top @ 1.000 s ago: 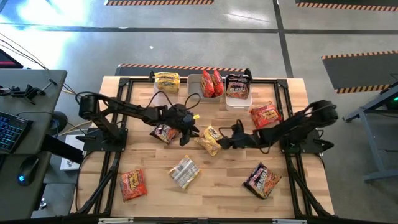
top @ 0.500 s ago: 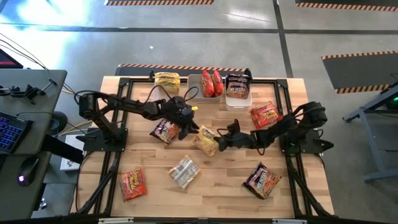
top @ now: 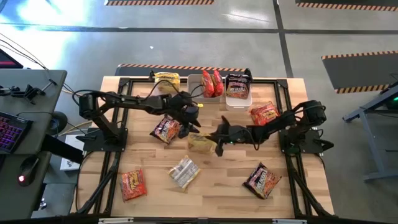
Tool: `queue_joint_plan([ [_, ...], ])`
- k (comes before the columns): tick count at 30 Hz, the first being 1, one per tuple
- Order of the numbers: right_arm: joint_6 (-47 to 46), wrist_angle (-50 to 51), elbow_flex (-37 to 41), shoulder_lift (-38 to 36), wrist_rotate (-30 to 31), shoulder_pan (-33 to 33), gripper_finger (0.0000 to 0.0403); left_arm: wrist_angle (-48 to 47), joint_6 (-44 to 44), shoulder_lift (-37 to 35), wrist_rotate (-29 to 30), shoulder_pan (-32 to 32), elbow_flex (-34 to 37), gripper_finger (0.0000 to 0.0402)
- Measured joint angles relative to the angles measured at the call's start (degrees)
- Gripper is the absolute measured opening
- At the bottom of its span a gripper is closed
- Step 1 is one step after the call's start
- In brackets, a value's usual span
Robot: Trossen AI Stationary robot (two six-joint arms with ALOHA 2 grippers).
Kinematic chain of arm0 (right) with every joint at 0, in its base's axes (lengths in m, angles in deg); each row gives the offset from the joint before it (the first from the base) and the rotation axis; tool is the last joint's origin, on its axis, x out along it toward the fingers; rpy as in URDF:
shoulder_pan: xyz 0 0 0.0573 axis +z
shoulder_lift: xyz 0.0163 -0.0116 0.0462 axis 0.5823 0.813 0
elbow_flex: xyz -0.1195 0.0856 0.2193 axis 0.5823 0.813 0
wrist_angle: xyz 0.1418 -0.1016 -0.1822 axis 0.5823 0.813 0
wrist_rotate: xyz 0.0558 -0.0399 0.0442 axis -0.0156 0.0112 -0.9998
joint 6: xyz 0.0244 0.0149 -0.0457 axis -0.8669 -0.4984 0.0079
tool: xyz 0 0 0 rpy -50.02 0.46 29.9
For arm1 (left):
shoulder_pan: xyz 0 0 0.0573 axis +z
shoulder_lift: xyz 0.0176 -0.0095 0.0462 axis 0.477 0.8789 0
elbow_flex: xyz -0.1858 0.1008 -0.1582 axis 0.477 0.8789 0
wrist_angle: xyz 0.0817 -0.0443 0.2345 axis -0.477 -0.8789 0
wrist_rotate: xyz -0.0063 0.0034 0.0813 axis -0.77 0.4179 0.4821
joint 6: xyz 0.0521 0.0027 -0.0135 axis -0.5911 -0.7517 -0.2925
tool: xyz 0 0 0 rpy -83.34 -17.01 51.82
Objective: Sort Maruchan noodles
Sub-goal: Put the top yellow noodle pack into the transparent bin
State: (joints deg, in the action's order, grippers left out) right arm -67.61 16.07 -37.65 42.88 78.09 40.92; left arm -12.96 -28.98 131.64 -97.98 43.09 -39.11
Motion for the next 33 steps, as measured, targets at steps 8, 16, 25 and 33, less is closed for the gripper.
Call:
queue_joint_plan([
  [8,12.46,13.49,-9.73,0.0,-1.71,-0.06,0.0001,-16.28,-5.24,-0.02,2.6,-2.94,-7.12,0.0228],
  [16,15.44,14.41,-12.38,-0.02,-1.69,-0.03,0.0,-20.8,-4.33,0.37,10.84,-5.73,-7.33,0.025],
  [25,15.51,13.76,-12.38,-0.02,-1.67,-0.03,0.0,-20.96,-4.31,0.37,12.74,-8.06,-7.33,0.0244],
  [33,15.56,12.64,-12.38,-0.02,-1.64,-0.03,0.0,-20.29,-3.73,1.96,13.54,-9.6,-7.31,0.0211],
])
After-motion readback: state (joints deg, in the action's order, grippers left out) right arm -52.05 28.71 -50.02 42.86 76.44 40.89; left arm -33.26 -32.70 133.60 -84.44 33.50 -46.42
